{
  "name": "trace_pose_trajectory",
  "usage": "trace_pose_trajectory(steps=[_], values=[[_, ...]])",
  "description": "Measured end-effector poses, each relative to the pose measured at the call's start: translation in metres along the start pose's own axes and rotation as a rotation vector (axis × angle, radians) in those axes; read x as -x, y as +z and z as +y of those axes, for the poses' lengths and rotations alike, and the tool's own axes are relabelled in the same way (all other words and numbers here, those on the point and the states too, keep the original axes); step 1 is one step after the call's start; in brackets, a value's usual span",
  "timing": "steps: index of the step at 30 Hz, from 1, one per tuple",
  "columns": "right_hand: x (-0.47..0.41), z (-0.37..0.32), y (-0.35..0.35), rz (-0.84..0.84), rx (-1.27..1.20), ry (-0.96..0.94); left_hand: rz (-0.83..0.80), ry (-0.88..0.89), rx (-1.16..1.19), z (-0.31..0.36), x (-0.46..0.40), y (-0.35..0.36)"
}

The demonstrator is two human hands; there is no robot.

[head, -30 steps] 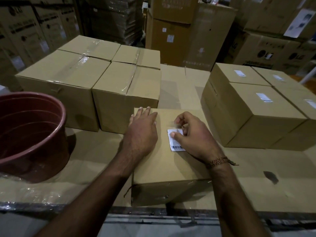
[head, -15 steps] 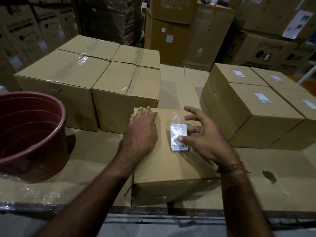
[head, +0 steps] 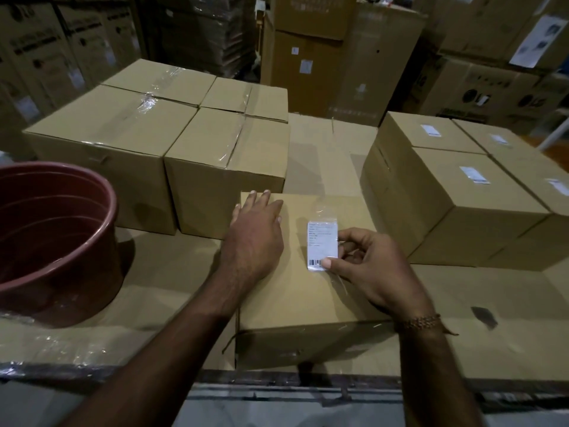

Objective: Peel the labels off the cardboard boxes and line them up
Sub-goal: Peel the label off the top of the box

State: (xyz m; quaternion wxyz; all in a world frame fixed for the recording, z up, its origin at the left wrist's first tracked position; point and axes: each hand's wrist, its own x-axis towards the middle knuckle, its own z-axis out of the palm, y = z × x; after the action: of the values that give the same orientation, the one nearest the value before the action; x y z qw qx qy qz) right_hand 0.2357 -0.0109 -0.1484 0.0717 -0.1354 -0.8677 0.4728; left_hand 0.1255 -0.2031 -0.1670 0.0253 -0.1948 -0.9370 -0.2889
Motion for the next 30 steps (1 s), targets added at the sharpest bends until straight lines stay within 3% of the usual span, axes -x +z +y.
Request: trace_pose_trajectory(steps=[5,12,22,30], values=[[0.004,-0.002,-0.007,-0.072,-0.151,0.026,0.007,0.006,0.010,-0.001,0.000,0.001],[0.005,0.004,-0.007,-0.067,-0.164,0.020,0.009,0.005,0.005,0.001,0.001,0.001],[0.002,0.015,-0.021,-0.185,-0.436,0.057,0.013,0.012,0.012,0.003,0.003,0.002],[0.000,0.023,-0.018,-0.168,-0.393,0.038,0.029,0.018,0.015,0.002,0.001,0.005]])
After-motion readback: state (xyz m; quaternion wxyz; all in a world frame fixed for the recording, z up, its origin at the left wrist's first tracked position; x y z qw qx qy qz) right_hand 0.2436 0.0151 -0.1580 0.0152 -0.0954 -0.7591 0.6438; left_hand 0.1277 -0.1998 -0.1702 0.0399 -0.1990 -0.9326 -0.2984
